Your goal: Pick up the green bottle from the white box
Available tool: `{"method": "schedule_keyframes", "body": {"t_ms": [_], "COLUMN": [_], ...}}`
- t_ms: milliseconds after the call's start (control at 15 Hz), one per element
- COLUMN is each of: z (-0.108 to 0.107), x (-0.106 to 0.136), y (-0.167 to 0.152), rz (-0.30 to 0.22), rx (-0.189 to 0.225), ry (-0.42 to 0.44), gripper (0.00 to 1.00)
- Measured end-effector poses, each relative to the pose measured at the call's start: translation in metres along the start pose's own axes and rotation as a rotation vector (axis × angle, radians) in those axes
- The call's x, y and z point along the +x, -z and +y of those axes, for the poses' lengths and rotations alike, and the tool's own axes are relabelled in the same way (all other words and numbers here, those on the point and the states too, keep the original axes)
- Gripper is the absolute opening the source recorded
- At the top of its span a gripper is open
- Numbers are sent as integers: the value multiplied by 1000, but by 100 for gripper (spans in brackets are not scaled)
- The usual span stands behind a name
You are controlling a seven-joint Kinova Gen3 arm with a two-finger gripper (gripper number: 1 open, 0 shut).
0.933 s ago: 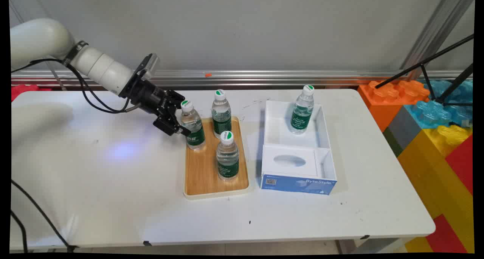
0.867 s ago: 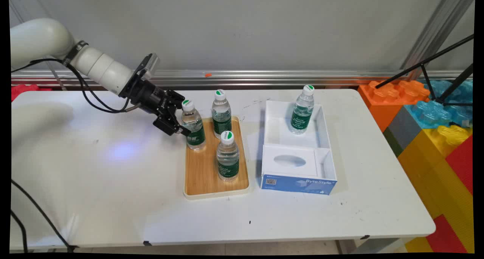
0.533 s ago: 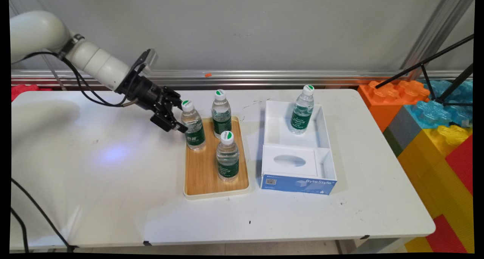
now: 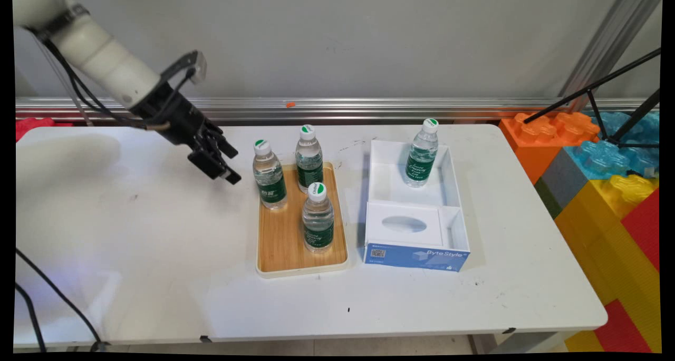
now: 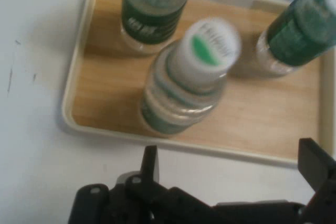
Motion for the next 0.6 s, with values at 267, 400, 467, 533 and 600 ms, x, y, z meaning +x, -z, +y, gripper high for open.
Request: {"method": "schedule_keyframes", "body": {"t_ms": [267,400,467,533,600], "z": [37,59,69,82,88], "x": [44,72,85,103,112], "y": [30,40,43,46,47], "rz": [-5,0,4,14,21], "rx": [50,74,85,98,107], "ry": [73,115,132,153,159], "gripper": [100,100,100,100,100]}}
